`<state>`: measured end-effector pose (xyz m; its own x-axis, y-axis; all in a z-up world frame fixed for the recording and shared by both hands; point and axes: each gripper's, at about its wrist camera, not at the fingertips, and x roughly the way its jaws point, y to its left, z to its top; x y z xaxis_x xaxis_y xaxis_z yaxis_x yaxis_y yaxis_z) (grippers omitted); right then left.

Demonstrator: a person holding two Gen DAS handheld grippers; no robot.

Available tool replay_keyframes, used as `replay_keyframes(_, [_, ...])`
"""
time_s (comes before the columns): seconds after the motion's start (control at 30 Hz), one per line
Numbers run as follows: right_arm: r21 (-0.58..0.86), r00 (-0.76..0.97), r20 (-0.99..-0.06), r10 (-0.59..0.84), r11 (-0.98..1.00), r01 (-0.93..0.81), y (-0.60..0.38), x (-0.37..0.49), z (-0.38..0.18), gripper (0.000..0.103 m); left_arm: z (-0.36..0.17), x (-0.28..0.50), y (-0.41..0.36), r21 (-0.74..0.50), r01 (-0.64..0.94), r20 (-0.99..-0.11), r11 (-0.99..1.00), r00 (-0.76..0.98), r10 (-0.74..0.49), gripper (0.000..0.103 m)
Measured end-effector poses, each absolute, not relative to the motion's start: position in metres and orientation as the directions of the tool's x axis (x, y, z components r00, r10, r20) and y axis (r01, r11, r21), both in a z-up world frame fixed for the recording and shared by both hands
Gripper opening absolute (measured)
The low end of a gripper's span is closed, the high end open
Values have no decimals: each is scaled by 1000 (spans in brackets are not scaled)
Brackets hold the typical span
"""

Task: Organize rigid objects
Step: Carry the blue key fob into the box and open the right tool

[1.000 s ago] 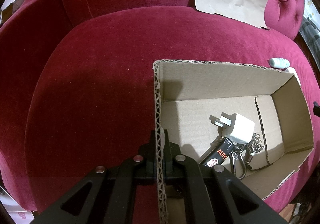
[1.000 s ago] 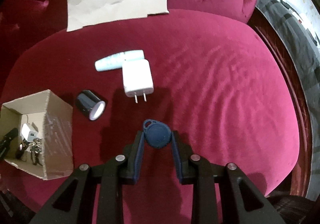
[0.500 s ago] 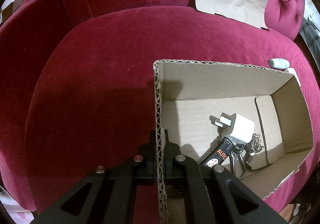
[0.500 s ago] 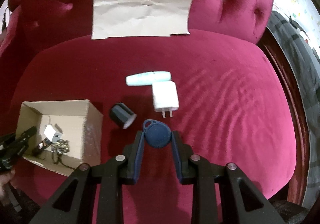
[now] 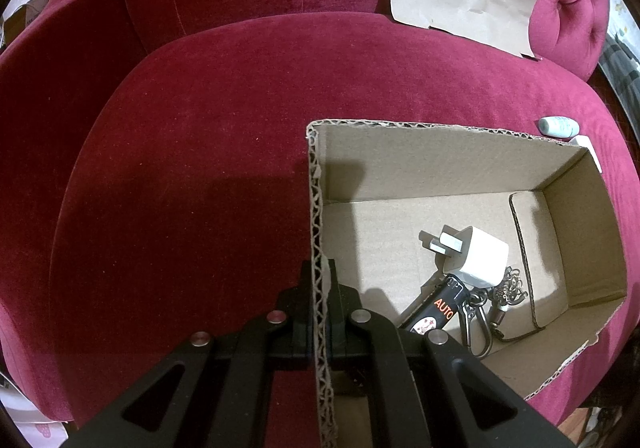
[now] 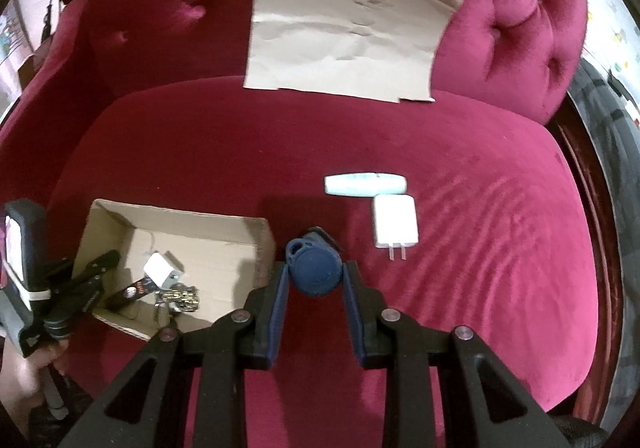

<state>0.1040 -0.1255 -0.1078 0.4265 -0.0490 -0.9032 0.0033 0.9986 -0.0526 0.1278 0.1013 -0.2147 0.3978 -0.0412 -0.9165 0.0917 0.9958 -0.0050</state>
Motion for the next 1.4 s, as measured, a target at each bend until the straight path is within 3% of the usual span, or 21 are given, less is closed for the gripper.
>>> replay_keyframes(0.83, [21,382,-920,91,983,-182,-36,113,-130,28,-214,128,101,-7,91,-917,996,397,-43,3])
replay_keyframes(1.4, [84,334,-933,136,982,-167,-15,125,-168,29,-215,128,101,-2,93,-917,996,398,-39,3])
